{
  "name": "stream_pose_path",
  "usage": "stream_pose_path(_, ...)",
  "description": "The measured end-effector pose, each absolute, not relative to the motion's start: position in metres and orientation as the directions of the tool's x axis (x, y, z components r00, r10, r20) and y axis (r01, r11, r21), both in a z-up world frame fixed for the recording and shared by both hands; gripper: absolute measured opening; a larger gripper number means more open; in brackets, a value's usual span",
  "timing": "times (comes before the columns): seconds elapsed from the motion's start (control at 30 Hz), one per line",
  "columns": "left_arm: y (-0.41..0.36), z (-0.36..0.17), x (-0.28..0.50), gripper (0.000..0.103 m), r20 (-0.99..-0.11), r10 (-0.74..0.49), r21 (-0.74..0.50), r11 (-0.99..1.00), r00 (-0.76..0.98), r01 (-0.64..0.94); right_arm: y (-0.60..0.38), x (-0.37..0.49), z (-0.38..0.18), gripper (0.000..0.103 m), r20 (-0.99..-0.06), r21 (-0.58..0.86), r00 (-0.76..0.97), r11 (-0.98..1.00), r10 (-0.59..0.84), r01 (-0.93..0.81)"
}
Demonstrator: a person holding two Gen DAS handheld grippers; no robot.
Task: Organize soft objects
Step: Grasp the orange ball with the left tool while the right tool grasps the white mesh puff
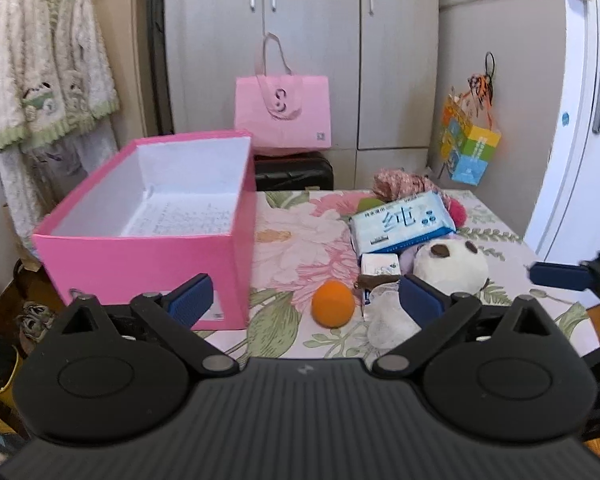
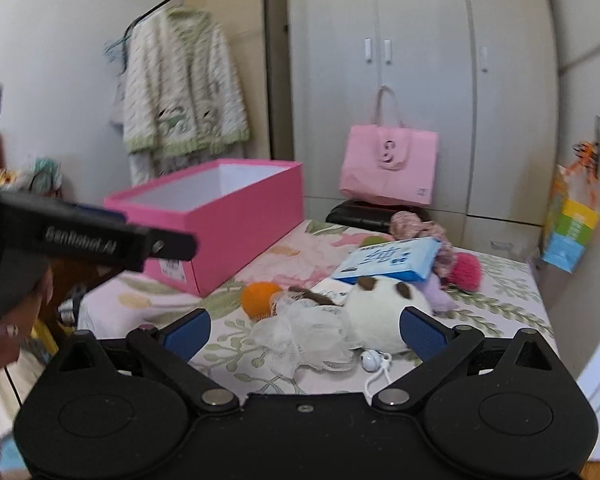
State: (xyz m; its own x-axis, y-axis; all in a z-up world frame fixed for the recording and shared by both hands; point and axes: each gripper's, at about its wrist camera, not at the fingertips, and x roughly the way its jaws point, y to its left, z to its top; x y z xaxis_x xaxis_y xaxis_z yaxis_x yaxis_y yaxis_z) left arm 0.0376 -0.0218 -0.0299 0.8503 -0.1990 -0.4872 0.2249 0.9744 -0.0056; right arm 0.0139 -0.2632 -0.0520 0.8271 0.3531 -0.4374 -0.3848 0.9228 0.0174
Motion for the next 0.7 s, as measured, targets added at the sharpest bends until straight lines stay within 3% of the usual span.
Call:
stream_pose_path(0.17,-0.033,-0.048,0.057,0.085,-0.514,-0.248,-0.035,0.963,0.821,0.269,-0.262,0.036,-0.071,0.092,-0.447,0.012,0.799,0.896,0.402,-0.444)
stream_pose_path(0.37,-0.046,-0.068,0.084,0.059,-0.564,-0.305,-0.086,0.946,0.768,0.312,-0.249,0.051,-0.088,0.086,-0.455,-0.044,0.775,0.858,0.439,-0.512)
stream_pose_path(0.47,-0.053,-0.078,0.095,0.054,-0.583,-0.285,-0.068,0.95,0.761,0.304,-0.243,0.055,-0.093,0.086,-0.458,-0.095,0.777,0.845,0.433,-0.526)
stream_pose_path(0.7,-0.046,-0.091,0.107,0.054,-0.571,-0.294,-0.113,0.953,0.766,0.281,-0.241,0.071,-0.098,0.089,-0.479,-0.099,0.772,0.847,0.419,-0.522)
